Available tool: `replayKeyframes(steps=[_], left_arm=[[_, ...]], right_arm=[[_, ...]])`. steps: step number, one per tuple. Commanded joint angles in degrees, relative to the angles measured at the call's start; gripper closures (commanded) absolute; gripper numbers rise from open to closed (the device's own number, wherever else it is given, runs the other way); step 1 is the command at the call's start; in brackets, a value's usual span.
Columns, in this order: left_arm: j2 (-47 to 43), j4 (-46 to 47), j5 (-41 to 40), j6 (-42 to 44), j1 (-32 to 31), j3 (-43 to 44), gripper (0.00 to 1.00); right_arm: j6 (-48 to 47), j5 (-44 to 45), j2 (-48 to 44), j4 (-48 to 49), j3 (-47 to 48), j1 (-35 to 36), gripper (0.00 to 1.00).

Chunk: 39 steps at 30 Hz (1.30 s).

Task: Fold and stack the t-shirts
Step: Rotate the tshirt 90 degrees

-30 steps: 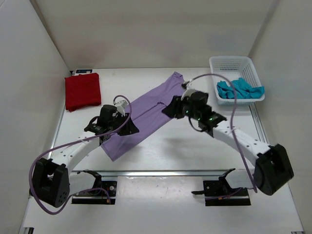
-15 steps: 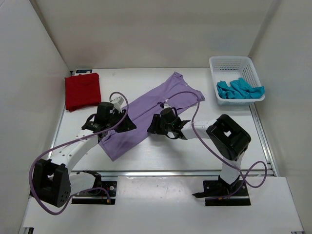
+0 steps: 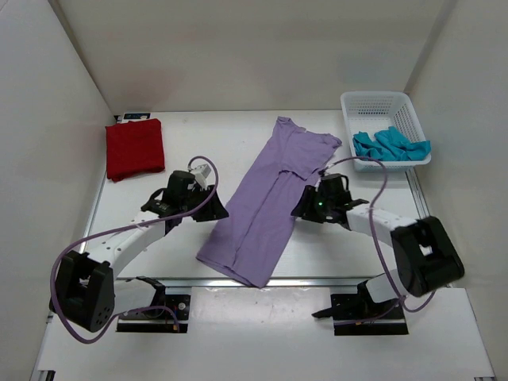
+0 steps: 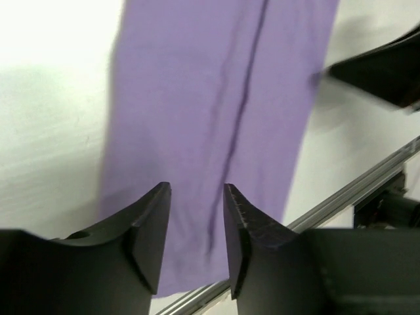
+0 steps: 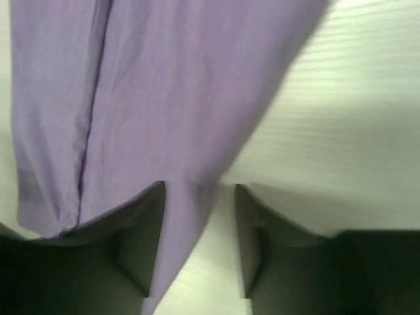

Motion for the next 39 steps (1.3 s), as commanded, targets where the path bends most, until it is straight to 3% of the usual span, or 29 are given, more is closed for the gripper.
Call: replayKeyframes(steps=[1,4,6,10,14,20,21,25,29,31,34,35,37,39], left_arm=[[-0.28,-0.65,-1.82,0.15,-1.45,-3.33,0.50],[-0.98,0.40,-2.70,-0.64,-2.42,-6.76,0.49],[-1.33,0.84,-2.52,-1.26,-2.68,-7.90,0.48],[-3.53,2.16,-2.18,-2.05,-3.21,-9.57,0.48],[-3.80,3.30,-1.04,-2.58,-3.30,-10.89,0.48],[-2.57,4.27,0.99,-3.28,-4.27,-10.28,0.48],[-2.31,4.45,0.73,-3.02,-4.26,-9.93,0.49],[-0.99,4.10,1.42,-2.76,-4.18,-9.05,0.48],[-0.98,3.05,0.90,-2.58,-3.39,-8.79,0.47],[-0.90,2.34,0.29,-2.23,-2.77,-8.61,0.43],[-1.69,0.68,-0.85,-1.52,-1.72,-8.87,0.38],[-1.69,0.06,-0.86,-1.18,-1.89,-9.13,0.38],[-1.78,-0.64,-2.34,-0.38,-2.24,-10.10,0.37],[-1.60,-0.74,-2.79,-0.64,-2.50,-11.24,0.36]], right_arm=[[-6.34,-1.76,-7.66,-6.10,-1.31,-6.49,0.52],[-5.90,-1.74,-9.17,-1.54,0.17,-15.36,0.47],[-6.25,-0.36,-4.71,1.28,3.85,-18.02,0.46],[-7.22,6.06,5.41,4.28,13.78,-17.42,0.46],[-5.56,8.79,15.61,5.60,21.87,-16.54,0.52],[-4.06,18.28,28.00,-2.47,33.57,-16.28,0.56],[-4.49,17.94,28.45,-2.92,34.71,-16.54,0.58],[-5.19,12.07,35.72,-9.06,44.62,-16.19,0.83],[-7.91,6.87,47.31,-17.48,64.01,-14.17,0.90],[-11.68,2.40,55.58,-25.37,80.10,-12.33,0.85],[-14.94,2.55,71.82,-41.88,119.75,-10.40,0.62],[-15.39,2.64,73.26,-45.69,125.46,-10.56,0.57],[-16.00,1.23,63.13,-45.12,112.12,-11.44,0.55],[-19.33,4.74,56.97,-49.23,107.26,-10.74,0.54]])
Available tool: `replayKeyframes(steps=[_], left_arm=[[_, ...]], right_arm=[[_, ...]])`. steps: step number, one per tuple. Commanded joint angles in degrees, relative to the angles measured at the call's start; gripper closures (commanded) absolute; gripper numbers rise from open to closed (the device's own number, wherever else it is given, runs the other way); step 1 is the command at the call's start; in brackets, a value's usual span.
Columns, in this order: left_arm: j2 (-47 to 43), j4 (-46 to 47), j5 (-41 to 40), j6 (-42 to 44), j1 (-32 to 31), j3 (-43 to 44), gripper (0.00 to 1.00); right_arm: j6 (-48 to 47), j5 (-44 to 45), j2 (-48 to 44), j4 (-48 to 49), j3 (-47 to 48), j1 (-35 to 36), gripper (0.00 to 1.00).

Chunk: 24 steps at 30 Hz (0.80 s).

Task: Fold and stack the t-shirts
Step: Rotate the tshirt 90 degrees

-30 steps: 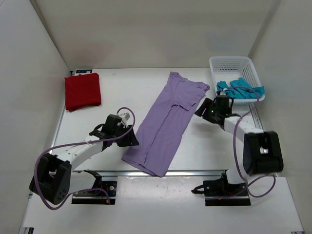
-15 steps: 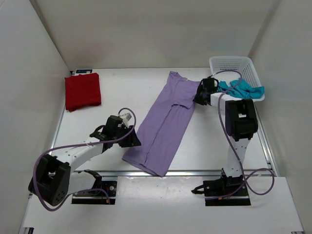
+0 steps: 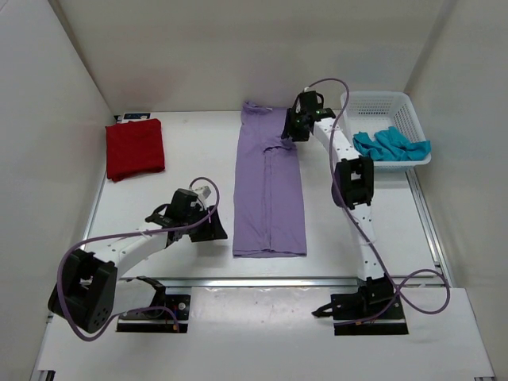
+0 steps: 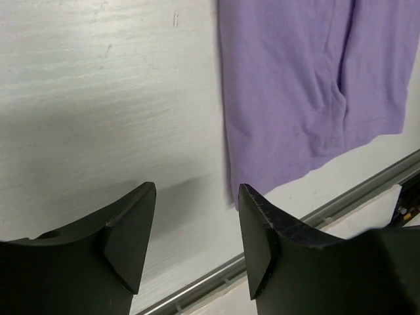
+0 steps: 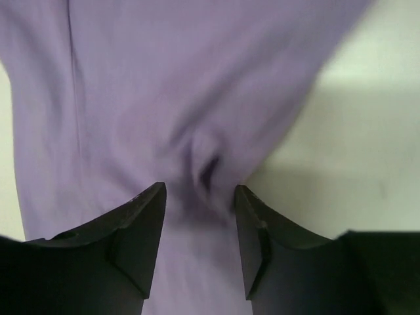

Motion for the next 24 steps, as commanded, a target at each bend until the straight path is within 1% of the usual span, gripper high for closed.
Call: replayKeyframes(steps=[1,2,3,4,5,6,7,8,9,11,12,13,14,15,16,17,18,20,21,22,24], left_arm=[[-1.01,-0.91,-1.26,1.41,-0.25,-1.56,0.36],[-0.75,0.13,-0.13,0.63,-0.43,-2.00,0.36],[-0.05,1.45,0.93,-0.25,-1.04,-2.35,0.36],[1.18,1.81,1.20,-1.13,-1.13,-2.10,0.36],[2.15,2.86,2.16,-1.49,-2.18,-2.18,0.36],[2.94,4.26,2.26,-2.19,-2.80,-2.36,0.36],[3.21,5.41,2.26,-3.67,-2.98,-2.62,0.37],[3.91,6.55,2.43,-4.12,-3.68,-2.97,0.37],[4.35,8.13,2.78,-4.56,-3.94,-3.06,0.37],[5.58,9.55,3.31,-5.80,-4.65,-2.97,0.36],[6.28,10.33,3.31,-6.06,-5.00,-2.71,0.36],[6.63,10.51,3.22,-6.23,-5.52,-2.45,0.38],[7.33,10.52,2.96,-6.24,-5.96,-2.01,0.38],[8.21,10.60,3.05,-5.89,-6.66,-1.92,0.39],[8.74,10.69,3.22,-6.06,-7.54,-1.83,0.41],[9.97,10.61,2.61,-5.89,-8.25,-1.31,0.43],[10.50,10.08,2.52,-5.88,-8.60,-1.30,0.48],[11.12,10.69,2.78,-6.23,-9.04,-2.18,0.58],[10.95,10.87,2.87,-6.41,-8.78,-2.79,0.59],[10.77,11.13,3.22,-6.50,-8.61,-3.15,0.62],[10.07,10.78,2.61,-6.59,-8.51,-3.59,0.66]], right_arm=[[-6.84,3.47,-14.25,-11.52,-5.40,1.49,0.56],[-8.33,6.28,-18.79,-12.83,-6.91,2.81,0.58],[-8.44,7.53,-23.36,-12.23,-11.80,3.26,0.59],[-9.48,8.41,-30.72,-10.66,-19.85,4.31,0.59],[-9.84,9.12,-33.92,-6.30,-30.29,5.02,0.59],[-8.97,9.04,-43.09,-0.25,-42.31,5.63,0.58],[-8.70,8.77,-51.54,3.03,-48.09,5.73,0.56],[-7.05,6.77,-56.15,9.50,-59.29,6.16,0.54],[-5.99,5.36,-63.15,13.31,-63.84,6.60,0.52],[-3.79,4.47,-73.90,16.77,-80.06,8.09,0.52],[-2.13,4.29,-76.30,17.99,-86.67,9.14,0.53],[-1.33,3.68,-79.71,19.40,-90.04,9.50,0.53],[0.94,3.41,-83.75,20.02,-97.21,9.51,0.53],[3.32,2.19,-85.62,21.59,-103.63,9.33,0.53],[5.95,-0.52,-88.59,23.78,-106.74,8.64,0.53],[7.02,-1.50,-91.58,24.76,-112.17,8.28,0.54],[8.77,-2.47,-92.92,25.82,-116.75,8.54,0.53],[11.51,-3.35,-97.39,29.50,-122.56,9.24,0.54],[13.43,-4.84,-97.94,30.04,-125.55,9.42,0.54],[15.10,-6.16,-99.42,32.31,-128.45,8.98,0.54],[16.95,-6.78,-101.01,33.82,-130.93,8.90,0.54]])
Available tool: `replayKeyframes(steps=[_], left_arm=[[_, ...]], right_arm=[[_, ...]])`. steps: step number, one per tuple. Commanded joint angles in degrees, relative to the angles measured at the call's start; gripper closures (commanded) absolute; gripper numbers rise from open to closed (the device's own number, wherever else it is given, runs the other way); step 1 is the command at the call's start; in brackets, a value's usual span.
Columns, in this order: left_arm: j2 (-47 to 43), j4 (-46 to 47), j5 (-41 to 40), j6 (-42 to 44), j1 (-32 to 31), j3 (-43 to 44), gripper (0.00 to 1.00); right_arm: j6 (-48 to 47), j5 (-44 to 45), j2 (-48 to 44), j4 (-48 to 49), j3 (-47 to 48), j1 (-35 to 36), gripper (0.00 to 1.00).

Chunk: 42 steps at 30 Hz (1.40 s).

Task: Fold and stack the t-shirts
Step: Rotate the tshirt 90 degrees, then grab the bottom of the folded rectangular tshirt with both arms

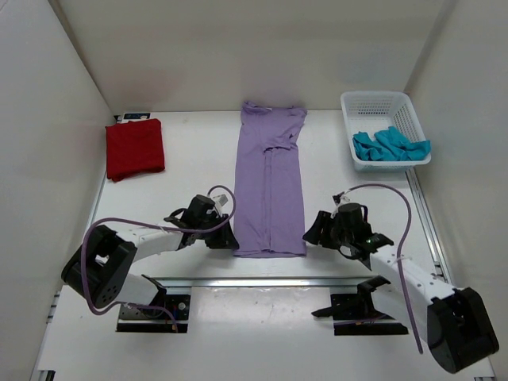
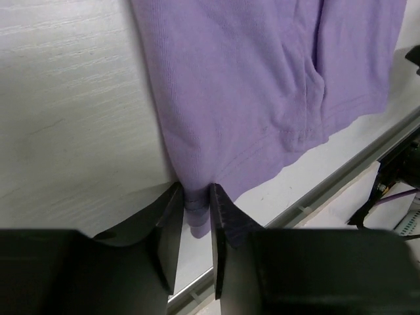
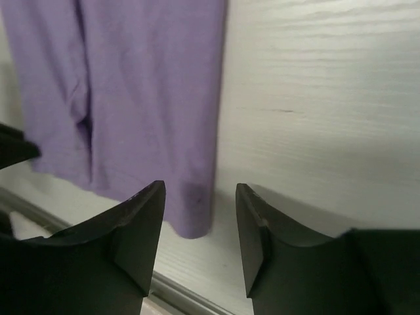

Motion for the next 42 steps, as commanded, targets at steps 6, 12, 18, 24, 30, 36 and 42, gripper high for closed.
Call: replayKeyframes(steps=[6,12,18,24,30,36,42], left_arm=[[-0.86,-3.50,-1.72,0.14,-1.53,-0.99,0.81],[-2.18,-3.85,-1.11,0.06,-2.14,-1.87,0.97],[-5.34,-9.64,0.38,1.90,-3.55,-3.44,1.00],[-16.58,-21.15,4.07,2.61,0.65,-5.56,1.00],[-12.68,-21.43,4.09,3.57,4.17,10.40,1.00],[4.90,-15.20,2.15,3.05,9.71,25.79,1.00],[19.49,-12.12,-3.66,0.85,14.29,39.51,1.00]], right_arm=[[10.36,-4.28,-4.16,6.44,-8.65,3.28,0.63],[13.62,-6.30,-5.22,9.34,-12.70,4.52,0.75],[17.55,-1.47,-9.85,3.90,-11.11,10.83,1.00],[26.18,0.80,-23.48,-8.03,-9.29,21.48,1.00],[7.06,-15.91,-11.32,-4.12,1.09,-2.45,0.99],[-5.01,-16.76,13.98,2.04,21.01,-11.39,1.00],[-7.65,-16.22,34.65,5.21,38.69,-14.11,1.00]])
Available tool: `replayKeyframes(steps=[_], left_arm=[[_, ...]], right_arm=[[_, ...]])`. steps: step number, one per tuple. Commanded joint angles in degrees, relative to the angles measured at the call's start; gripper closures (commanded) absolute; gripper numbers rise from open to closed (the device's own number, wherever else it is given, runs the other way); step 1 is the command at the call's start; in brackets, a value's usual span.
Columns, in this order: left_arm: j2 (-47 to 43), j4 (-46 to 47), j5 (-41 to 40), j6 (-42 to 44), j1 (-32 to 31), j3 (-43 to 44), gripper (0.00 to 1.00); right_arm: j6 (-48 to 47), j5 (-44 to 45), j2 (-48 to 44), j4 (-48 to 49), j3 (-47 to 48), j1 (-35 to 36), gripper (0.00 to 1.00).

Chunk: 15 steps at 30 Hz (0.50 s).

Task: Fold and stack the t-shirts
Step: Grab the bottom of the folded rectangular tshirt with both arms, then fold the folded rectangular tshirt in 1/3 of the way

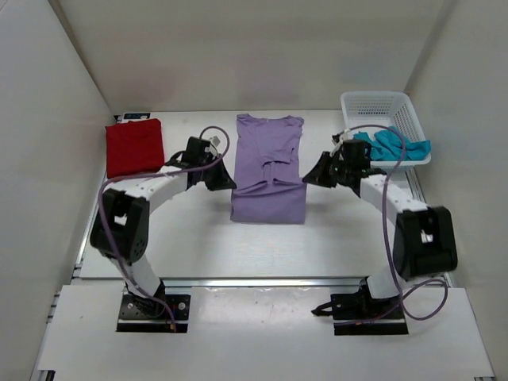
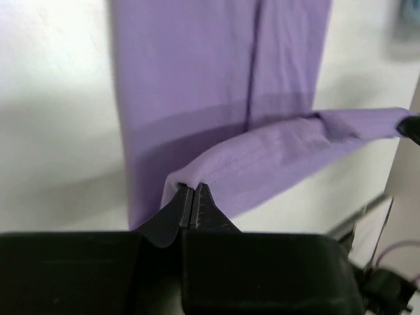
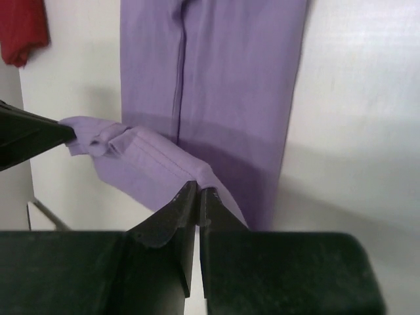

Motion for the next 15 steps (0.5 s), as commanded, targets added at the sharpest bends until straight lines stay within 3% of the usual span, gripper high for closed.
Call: replayKeyframes(steps=[1,4,12,15], left_arm=[[6.48,2.20,-3.31,-1.49,2.66,6.76,1.00],[13.43,1.14,-2.96,-1.41,3.46,14.75,1.00],[22.94,3.77,-2.61,-1.14,4.25,23.30,1.00],[23.65,5.44,-1.82,-1.84,5.04,23.48,0.92]], right_arm=[[-4.16,-1.04,6.97,4.14,8.43,-1.59,1.00],[-5.30,-1.92,16.01,2.65,14.76,-2.20,1.00],[-5.47,-3.58,26.66,2.92,23.92,-3.96,1.00],[-5.65,-3.67,29.22,2.30,26.47,-4.14,0.98]])
